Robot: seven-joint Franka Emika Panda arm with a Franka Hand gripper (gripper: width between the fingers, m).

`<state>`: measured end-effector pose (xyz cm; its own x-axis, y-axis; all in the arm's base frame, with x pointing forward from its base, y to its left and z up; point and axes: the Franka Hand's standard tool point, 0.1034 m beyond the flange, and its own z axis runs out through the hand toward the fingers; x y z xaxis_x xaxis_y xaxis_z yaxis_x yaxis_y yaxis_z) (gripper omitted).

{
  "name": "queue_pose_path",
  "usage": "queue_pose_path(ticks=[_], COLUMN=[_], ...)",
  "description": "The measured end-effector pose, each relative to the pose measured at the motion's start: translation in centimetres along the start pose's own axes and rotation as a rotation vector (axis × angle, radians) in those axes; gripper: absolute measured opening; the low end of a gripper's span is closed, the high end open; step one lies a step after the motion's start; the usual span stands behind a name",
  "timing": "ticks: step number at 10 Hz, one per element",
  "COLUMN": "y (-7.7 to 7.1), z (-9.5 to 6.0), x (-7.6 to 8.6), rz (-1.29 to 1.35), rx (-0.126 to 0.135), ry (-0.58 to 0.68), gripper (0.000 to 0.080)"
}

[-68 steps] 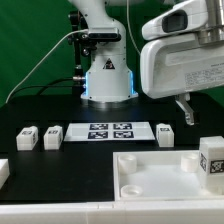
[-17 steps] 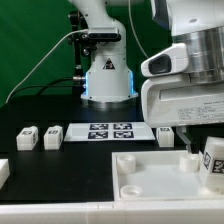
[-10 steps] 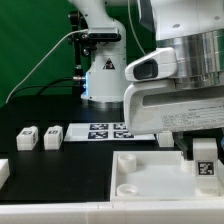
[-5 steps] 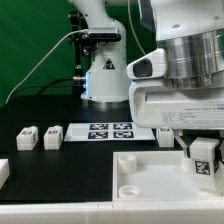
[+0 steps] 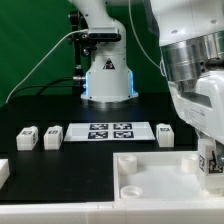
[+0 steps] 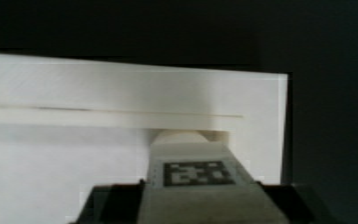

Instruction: Assemble one leg

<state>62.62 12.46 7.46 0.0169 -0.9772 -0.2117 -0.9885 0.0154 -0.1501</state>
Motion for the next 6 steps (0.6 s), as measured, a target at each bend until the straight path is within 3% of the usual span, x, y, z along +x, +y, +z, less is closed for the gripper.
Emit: queue_pose_path(ticks=[1,4,5,6], y=[-0.02,0.04,0.03,-0.02], z=[0.02,0.11,0.09,0.00], x=[-0.20,-0.22,-0.14,0.15], rz=[0.111,0.064,-0.014,-0.175], rx=[0.002,0.000,0.000,-0.001], ry=[-0.011,-0.012,-0.010,-0.010], gripper=[0.0294,0.0335,0.0504,0.0620])
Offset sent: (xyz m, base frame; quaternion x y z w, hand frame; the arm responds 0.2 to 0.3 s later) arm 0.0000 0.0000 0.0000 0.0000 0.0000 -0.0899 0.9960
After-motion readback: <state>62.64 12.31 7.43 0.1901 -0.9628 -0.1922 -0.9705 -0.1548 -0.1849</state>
